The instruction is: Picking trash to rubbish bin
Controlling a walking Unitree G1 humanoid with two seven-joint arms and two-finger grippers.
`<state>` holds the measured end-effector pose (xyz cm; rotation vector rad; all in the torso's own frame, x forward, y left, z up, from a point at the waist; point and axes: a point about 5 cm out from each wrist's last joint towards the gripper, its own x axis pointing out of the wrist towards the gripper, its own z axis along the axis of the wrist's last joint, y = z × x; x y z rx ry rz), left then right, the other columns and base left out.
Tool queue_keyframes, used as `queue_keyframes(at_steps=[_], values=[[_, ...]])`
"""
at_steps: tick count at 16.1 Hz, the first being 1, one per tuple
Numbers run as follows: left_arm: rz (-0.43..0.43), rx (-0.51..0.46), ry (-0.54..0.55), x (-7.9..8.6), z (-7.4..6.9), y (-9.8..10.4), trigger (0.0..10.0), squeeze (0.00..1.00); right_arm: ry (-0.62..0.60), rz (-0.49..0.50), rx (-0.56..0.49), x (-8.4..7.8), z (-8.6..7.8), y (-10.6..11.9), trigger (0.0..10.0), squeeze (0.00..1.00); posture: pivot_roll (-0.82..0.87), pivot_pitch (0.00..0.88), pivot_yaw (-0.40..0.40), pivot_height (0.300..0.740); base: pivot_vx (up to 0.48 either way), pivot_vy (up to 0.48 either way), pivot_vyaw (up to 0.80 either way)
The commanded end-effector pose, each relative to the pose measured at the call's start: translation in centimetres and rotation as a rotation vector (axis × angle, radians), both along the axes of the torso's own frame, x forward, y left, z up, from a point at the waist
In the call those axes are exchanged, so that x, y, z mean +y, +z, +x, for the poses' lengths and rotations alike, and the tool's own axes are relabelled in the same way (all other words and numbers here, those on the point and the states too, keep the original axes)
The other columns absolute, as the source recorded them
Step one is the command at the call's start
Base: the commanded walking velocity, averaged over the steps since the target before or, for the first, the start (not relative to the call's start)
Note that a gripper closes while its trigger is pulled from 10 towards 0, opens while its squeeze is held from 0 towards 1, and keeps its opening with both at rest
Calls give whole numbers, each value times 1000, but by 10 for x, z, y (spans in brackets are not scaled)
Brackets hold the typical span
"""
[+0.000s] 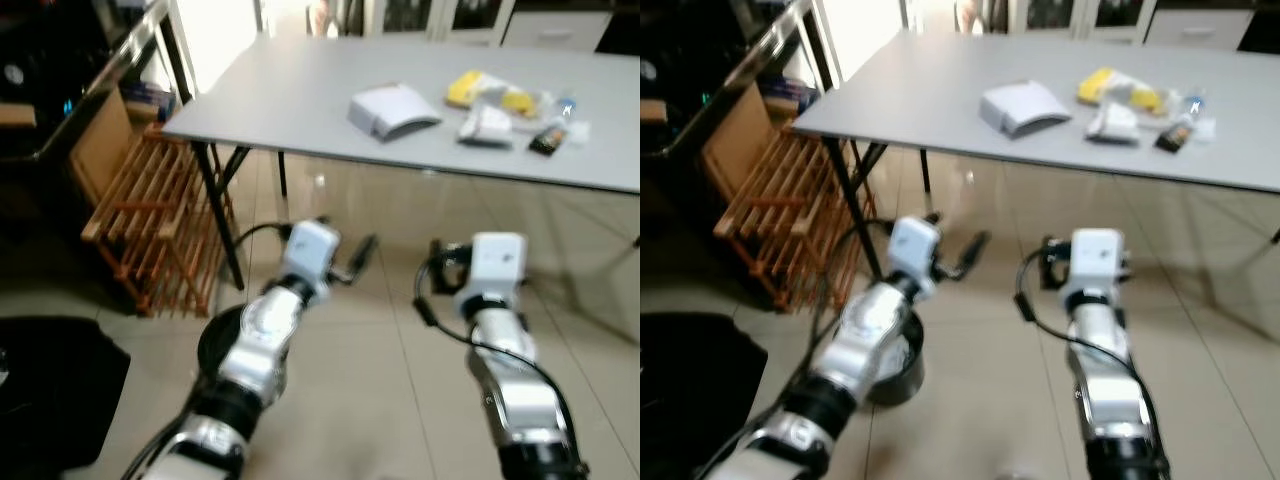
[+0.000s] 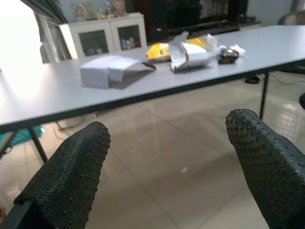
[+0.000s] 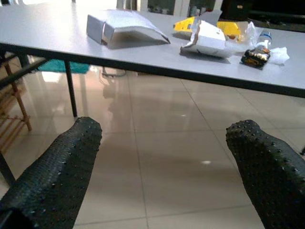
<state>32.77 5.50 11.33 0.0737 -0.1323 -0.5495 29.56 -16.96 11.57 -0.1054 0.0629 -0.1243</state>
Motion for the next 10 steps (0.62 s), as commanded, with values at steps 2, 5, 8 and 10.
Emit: queue_keyframes(at_steps=[2,5,8,10], values=[[1,-7,-22,-8,-1,2,10000,0,-13,-8,-8,-5,0,3,10000,0,-151,41,50,740,0,-480,0],[6,-7,-22,-8,-1,2,10000,0,-9,-9,-7,-5,1,3,10000,0,-153,38,53,740,0,-480,0],[1,-3,-19,-9,1,2,10000,0,-12,-15,-7,-9,1,3,10000,0,-153,28,54,740,0,-270,0],[3,-4,-18,-10,2,3,10000,0,-11,-21,-16,-11,4,4,10000,0,-148,14,60,740,0,0,0]])
